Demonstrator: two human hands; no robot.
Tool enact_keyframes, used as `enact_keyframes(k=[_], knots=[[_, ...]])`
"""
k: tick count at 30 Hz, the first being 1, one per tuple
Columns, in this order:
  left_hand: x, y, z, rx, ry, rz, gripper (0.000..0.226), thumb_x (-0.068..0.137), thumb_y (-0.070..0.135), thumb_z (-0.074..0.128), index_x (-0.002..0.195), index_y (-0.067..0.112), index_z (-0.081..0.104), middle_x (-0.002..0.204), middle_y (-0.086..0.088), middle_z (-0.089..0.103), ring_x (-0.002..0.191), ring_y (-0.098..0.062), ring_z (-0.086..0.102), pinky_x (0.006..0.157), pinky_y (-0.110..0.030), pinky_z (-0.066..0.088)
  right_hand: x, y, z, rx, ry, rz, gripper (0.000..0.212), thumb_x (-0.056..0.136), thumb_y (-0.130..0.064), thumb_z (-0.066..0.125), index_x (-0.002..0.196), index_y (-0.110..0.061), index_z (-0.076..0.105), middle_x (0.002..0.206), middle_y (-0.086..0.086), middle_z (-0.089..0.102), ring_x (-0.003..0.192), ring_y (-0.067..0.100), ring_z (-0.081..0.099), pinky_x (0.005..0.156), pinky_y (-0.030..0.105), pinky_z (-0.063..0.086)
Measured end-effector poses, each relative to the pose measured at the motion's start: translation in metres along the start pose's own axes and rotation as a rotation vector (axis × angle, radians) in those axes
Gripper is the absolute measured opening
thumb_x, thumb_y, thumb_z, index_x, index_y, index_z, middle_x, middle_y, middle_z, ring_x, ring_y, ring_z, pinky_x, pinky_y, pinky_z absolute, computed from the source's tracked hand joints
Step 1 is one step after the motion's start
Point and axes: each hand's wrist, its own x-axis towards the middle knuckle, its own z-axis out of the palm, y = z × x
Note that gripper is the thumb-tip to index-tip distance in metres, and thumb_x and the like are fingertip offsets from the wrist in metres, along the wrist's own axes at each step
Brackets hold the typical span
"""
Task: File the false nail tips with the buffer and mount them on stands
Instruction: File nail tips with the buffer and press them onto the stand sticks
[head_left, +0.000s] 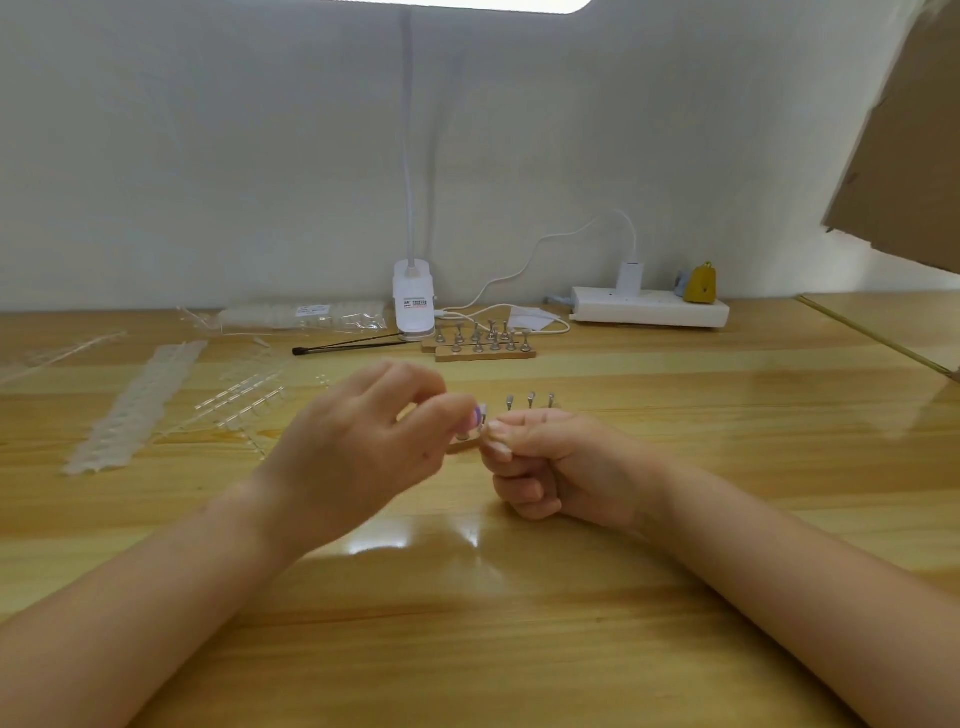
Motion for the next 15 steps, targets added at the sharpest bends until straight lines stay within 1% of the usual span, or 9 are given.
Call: enact_keyframes(k=[2,4,6,8,10,13,14,15], knots=[[0.002,0.008,0.001,-0.052,0.043,0.074,0.028,0.081,0.006,0.069,0.106,0.016,0.059,0.093,-0.004,0.057,0.071,-0.020,0.057,0.065,-0.033,0.053,0.000,0.001,0.001,0.009,-0.006,-0.010,0.020,0.093,-0.015,0.048,0.074,-0.015,0.050,0.058,-0.006,0.037,0.048,0.006,0.035,0.042,0.016,0.023],[0.004,0.019,0.005,-0.125,0.039,0.146,0.027,0.084,0.006,0.067,0.107,0.017,0.057,0.095,-0.003,0.055,0.072,-0.021,0.059,0.066,-0.034,0.052,0.000,0.000,0.001,0.011,-0.024,-0.025,0.014,0.090,-0.015,0.048,0.077,-0.013,0.052,0.056,-0.006,0.045,0.047,0.005,0.037,0.041,0.016,0.026],[0.003,0.015,0.005,-0.104,-0.002,0.113,0.030,0.081,0.003,0.069,0.105,0.016,0.058,0.088,-0.007,0.063,0.069,-0.022,0.060,0.061,-0.036,0.052,0.001,0.000,0.000,0.014,-0.017,-0.019,0.009,0.087,-0.016,0.051,0.078,-0.012,0.051,0.057,-0.005,0.041,0.046,0.006,0.036,0.041,0.015,0.025],[0.001,0.002,0.002,-0.033,-0.018,0.005,0.030,0.075,-0.001,0.072,0.100,0.014,0.064,0.081,-0.010,0.065,0.065,-0.025,0.061,0.056,-0.038,0.053,0.001,0.001,-0.001,0.023,0.000,-0.011,0.017,0.090,-0.019,0.054,0.074,-0.015,0.050,0.059,-0.005,0.034,0.047,0.006,0.036,0.041,0.015,0.026],[0.000,-0.002,-0.001,-0.011,0.019,-0.034,0.023,0.077,0.002,0.072,0.098,0.012,0.067,0.081,-0.011,0.065,0.065,-0.024,0.061,0.059,-0.037,0.054,0.002,0.002,-0.001,0.014,-0.008,-0.023,0.021,0.093,-0.021,0.051,0.072,-0.017,0.052,0.060,-0.006,0.034,0.048,0.006,0.037,0.042,0.015,0.027],[0.004,0.015,0.003,-0.102,0.049,0.089,0.027,0.082,0.008,0.068,0.105,0.017,0.056,0.092,-0.004,0.057,0.071,-0.019,0.058,0.068,-0.031,0.051,0.001,0.002,0.000,0.010,-0.018,-0.041,0.017,0.088,-0.018,0.049,0.074,-0.017,0.058,0.058,-0.007,0.044,0.047,0.005,0.038,0.041,0.015,0.028],[0.003,0.018,0.005,-0.123,0.030,0.116,0.028,0.082,0.007,0.068,0.105,0.018,0.056,0.093,-0.004,0.056,0.072,-0.019,0.057,0.068,-0.031,0.051,0.001,0.002,0.000,0.003,-0.020,-0.042,0.014,0.088,-0.019,0.050,0.077,-0.014,0.055,0.057,-0.006,0.045,0.047,0.004,0.039,0.040,0.015,0.027],[0.002,0.018,0.006,-0.113,0.010,0.105,0.029,0.081,0.006,0.068,0.105,0.018,0.056,0.092,-0.004,0.058,0.071,-0.020,0.058,0.066,-0.032,0.052,0.001,0.002,0.000,0.000,-0.016,-0.040,0.013,0.089,-0.019,0.052,0.078,-0.013,0.052,0.058,-0.005,0.043,0.047,0.005,0.038,0.040,0.015,0.027]])
